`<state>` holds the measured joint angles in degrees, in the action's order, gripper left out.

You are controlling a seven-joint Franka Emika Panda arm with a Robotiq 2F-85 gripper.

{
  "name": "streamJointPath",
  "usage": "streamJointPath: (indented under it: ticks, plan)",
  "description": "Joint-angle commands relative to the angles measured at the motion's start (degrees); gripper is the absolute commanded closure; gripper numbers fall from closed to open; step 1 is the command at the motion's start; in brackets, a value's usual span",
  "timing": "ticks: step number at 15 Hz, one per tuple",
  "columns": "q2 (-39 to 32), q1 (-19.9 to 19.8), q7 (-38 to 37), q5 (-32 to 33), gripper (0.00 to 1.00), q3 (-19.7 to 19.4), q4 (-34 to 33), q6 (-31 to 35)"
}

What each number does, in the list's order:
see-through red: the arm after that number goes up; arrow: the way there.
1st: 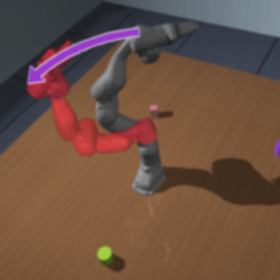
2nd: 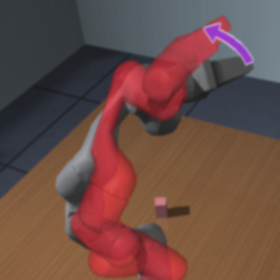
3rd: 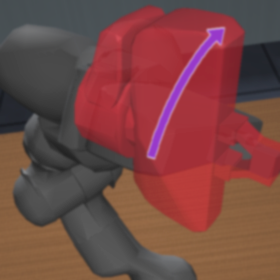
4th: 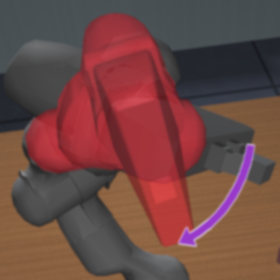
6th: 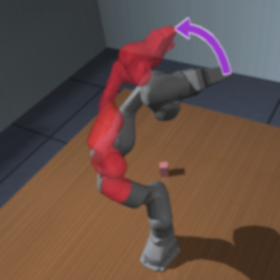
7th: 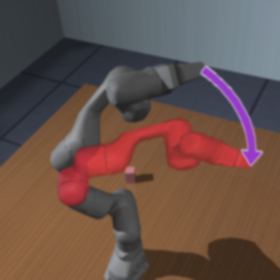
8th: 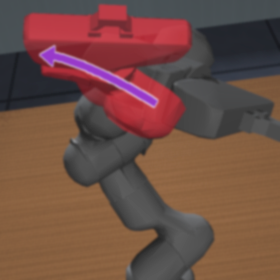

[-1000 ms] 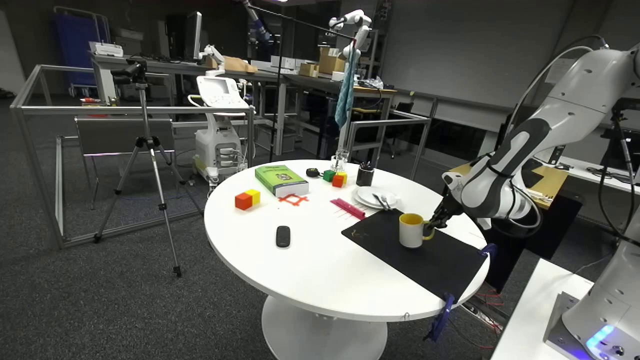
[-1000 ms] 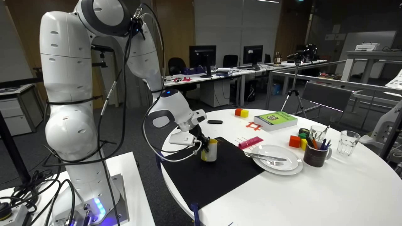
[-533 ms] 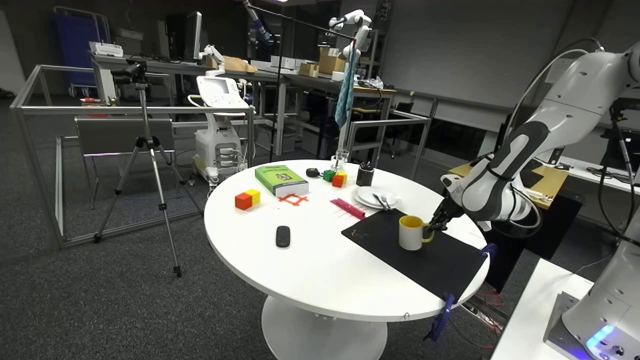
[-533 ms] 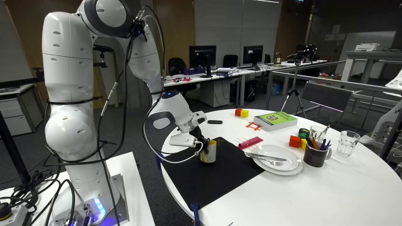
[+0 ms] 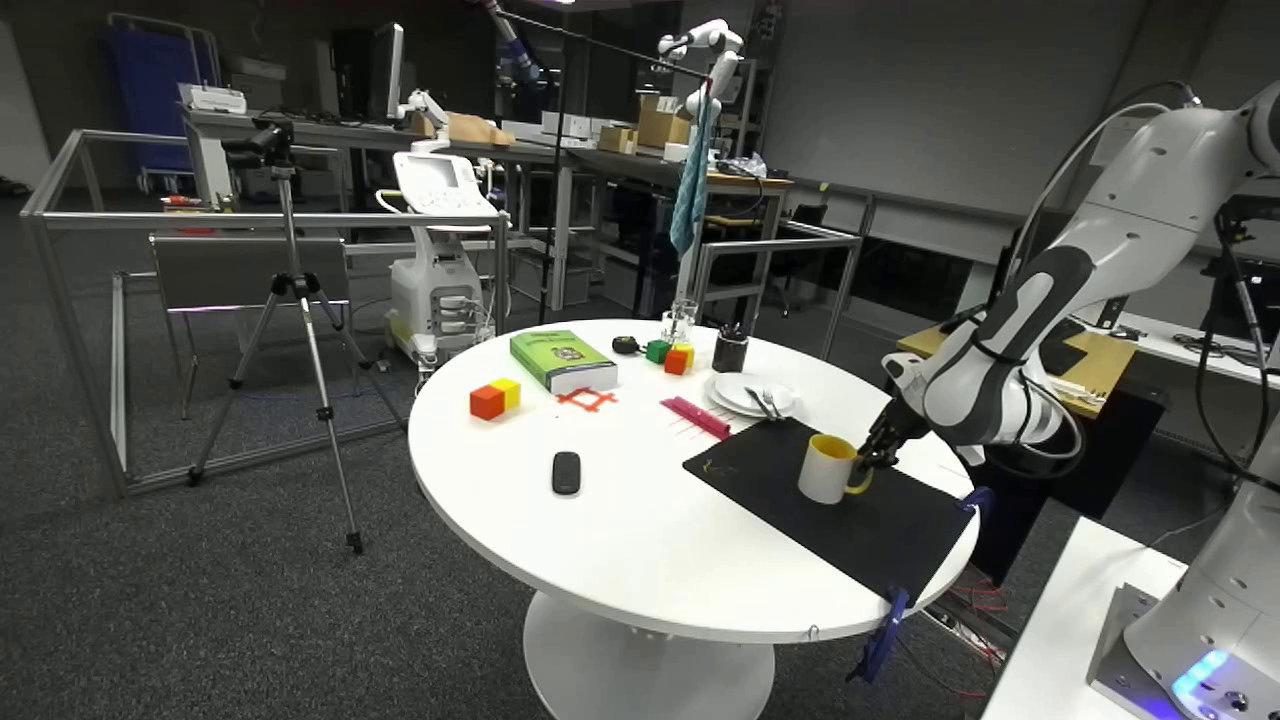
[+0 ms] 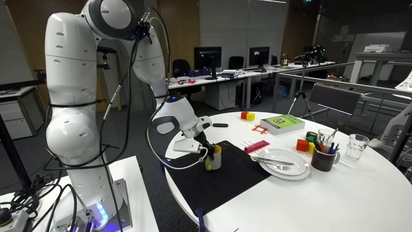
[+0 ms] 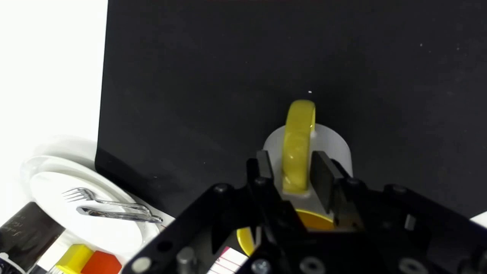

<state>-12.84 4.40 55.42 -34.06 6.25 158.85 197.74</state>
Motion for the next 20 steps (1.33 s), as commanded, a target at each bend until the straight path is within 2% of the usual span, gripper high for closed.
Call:
streamJointPath:
  ticks: [1, 3, 4, 6, 8, 9, 12, 17, 20]
  plan:
    - [-1.3, -0.4, 1.1, 0.6, 0.33, -0.3, 0.0, 1.1]
    - [-1.4, -0.4, 0.9, 0.7, 0.22, -0.3, 0.4, 1.1]
    - [-1.6, -0.5, 0.8, 0.9, 0.24, -0.2, 0.5, 1.1]
    - [-2.0, -1.5, 0.6, 1.1, 0.21, 0.8, 0.3, 1.1]
    - [-1.8, -2.2, 0.7, 1.3, 0.27, 1.6, 0.3, 1.1]
    - [-1.4, -2.7, 0.9, 1.3, 0.12, 2.3, 0.3, 0.6]
    - [0.5, -3.5, 1.7, 0.9, 0.01, 3.4, 1.0, -0.4]
    - [3.7, -3.4, 5.9, -1.6, 0.00, 4.1, 1.0, -2.8]
    - [8.6, -3.5, 9.6, -2.9, 0.00, 4.2, 1.1, -10.7]
